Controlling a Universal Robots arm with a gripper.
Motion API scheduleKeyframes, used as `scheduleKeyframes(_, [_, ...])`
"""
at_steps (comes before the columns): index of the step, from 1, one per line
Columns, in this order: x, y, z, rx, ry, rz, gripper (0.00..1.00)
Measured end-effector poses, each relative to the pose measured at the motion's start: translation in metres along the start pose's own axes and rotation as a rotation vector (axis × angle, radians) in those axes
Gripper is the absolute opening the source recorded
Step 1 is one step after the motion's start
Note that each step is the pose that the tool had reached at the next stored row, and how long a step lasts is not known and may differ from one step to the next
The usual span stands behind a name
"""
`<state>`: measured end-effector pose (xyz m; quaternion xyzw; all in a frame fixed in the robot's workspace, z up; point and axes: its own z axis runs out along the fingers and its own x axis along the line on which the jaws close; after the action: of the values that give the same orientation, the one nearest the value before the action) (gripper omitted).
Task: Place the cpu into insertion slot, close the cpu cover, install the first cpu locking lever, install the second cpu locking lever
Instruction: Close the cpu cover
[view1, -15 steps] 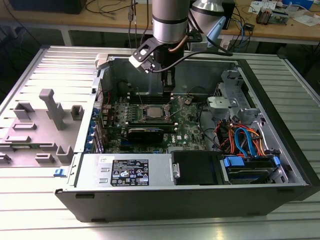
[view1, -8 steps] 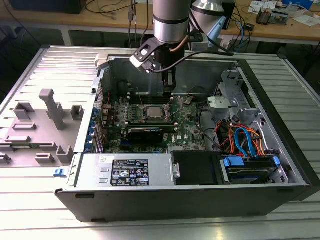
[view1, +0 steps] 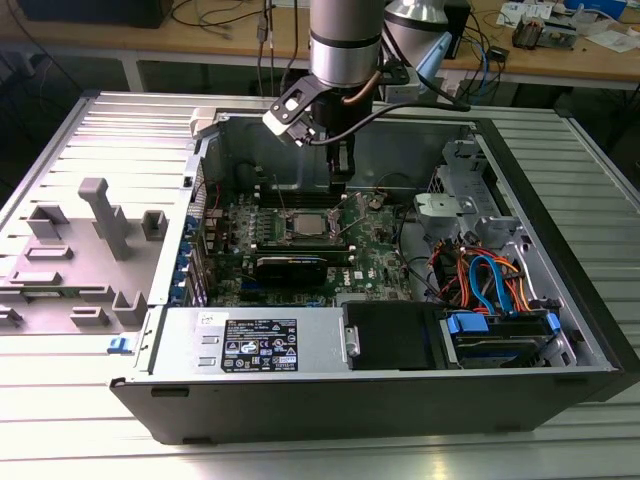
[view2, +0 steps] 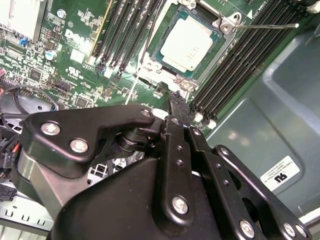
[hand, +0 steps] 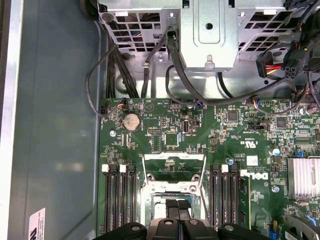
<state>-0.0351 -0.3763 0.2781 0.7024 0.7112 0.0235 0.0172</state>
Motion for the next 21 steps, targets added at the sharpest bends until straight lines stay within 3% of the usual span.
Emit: scheduleKeyframes(21, [-0.0001, 0.0074, 0.0004, 0.0, -0.0001, 0.0, 0.11])
